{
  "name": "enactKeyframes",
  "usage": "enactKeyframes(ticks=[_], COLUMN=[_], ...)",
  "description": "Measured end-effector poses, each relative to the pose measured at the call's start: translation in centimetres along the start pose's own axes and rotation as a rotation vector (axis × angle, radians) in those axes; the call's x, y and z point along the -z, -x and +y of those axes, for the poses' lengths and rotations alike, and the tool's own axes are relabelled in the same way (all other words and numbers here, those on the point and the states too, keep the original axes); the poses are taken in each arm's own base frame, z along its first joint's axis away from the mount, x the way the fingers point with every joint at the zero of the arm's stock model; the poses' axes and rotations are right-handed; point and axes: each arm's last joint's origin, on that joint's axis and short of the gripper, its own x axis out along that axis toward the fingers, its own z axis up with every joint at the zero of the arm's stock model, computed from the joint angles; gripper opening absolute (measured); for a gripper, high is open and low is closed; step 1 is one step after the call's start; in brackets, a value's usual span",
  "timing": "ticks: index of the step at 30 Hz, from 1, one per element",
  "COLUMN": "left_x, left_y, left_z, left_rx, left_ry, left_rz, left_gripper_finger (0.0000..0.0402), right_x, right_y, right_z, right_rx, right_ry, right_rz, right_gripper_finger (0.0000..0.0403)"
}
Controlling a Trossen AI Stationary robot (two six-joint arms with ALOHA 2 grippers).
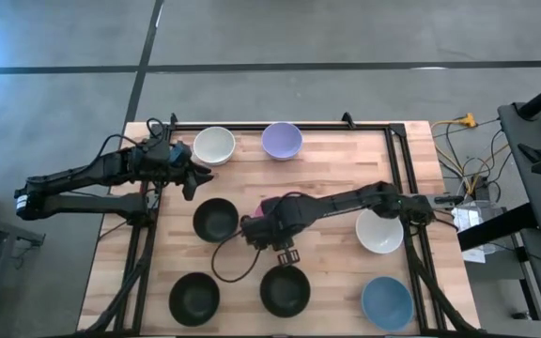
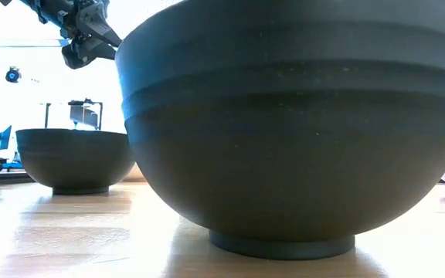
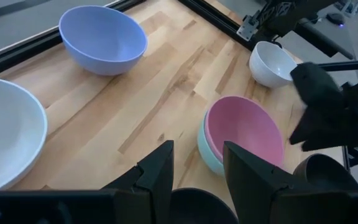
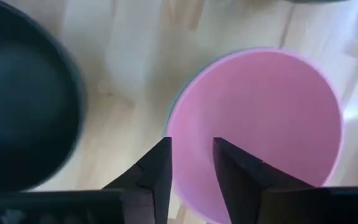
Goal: Nest bowls inside each other
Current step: Stack the pink bowl on top of the green bowl, then stack the top white bowl on top of the pink bowl
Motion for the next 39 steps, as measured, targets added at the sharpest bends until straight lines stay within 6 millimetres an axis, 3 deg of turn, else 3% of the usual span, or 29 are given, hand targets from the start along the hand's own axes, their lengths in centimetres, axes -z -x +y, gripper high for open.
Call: enactKeyframes(ticks=[8, 12, 14, 19, 23, 27, 33, 39], left_x=[0.0, 0.0, 0.0, 0.0, 0.4, 1.0, 0.9, 0.0], left_y=[-0.2, -0.1, 0.0, 0.1, 0.3, 0.6, -0.6, -4.5], left_z=[0.0, 0.0, 0.0, 0.0, 0.2, 0.5, 0.8, 0.9], left_rx=[-0.002, -0.003, -0.001, 0.002, -0.009, -0.07, -0.15, -0.225], left_ry=[0.0, 0.0, 0.0, -0.001, 0.018, 0.054, 0.051, -0.006], left_rz=[0.005, 0.005, 0.001, -0.004, 0.032, 0.071, 0.108, 0.242], left_gripper_finger=[0.0122, 0.0122, 0.0122, 0.0122, 0.0122, 0.0122, 0.0122, 0.0122], right_x=[0.4, 0.7, 0.7, 0.0, 0.8, 3.1, 7.9, 13.1], right_y=[-0.4, -0.7, 0.0, 4.3, 7.3, 9.6, 10.3, 8.8], right_z=[-0.7, -2.6, -4.0, -8.0, -9.6, -10.5, -10.4, -9.2], right_rx=[-0.071, -0.094, -0.201, -0.49, -0.485, -0.473, -0.514, -0.498], right_ry=[-0.097, -0.232, -0.276, -0.252, -0.235, -0.275, -0.379, -0.515], right_rz=[0.02, 0.028, -0.031, -0.454, -0.711, -0.935, -1.362, -1.85], right_gripper_finger=[0.0043, 0.0013, 0.0012, 0.0012, 0.0012, 0.0012, 0.0013, 0.0013])
